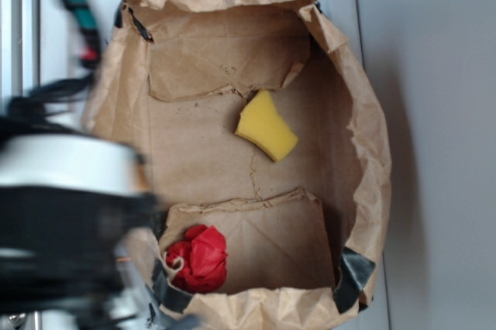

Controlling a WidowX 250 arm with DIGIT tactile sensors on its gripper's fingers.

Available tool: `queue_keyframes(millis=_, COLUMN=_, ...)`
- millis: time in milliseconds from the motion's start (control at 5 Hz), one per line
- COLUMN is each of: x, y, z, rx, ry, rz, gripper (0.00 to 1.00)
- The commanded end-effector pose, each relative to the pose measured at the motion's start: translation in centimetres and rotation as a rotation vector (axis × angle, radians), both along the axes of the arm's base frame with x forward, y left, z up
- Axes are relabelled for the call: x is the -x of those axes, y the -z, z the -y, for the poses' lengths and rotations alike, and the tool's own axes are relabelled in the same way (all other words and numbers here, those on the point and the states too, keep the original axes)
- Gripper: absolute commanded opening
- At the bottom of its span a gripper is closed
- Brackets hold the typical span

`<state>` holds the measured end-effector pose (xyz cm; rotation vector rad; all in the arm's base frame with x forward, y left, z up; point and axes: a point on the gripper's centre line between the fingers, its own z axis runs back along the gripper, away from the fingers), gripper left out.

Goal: Grab the red paper.

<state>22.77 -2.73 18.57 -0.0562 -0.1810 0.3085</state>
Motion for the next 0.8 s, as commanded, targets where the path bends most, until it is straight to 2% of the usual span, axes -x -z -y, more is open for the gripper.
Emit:
queue_keyframes(millis=0, x=-4.8, y=0.8, z=-3.4, rx=0.015, ry=-0.12, rz=0.032, gripper=1.0)
queue_keyframes(millis=200, x=-5.4, y=2.9, z=-3.2, rx=0.027, ry=-0.183, rz=0.048, gripper=1.0)
queue_keyframes(millis=400, x=-4.6, y=4.0, z=-2.0, rx=0.04, ry=-0.237, rz=0.056, gripper=1.0)
queue_keyframes(millis=600, x=-2.3, y=6.5, z=-1.0, rx=0.028, ry=-0.3, rz=0.028, gripper=1.0)
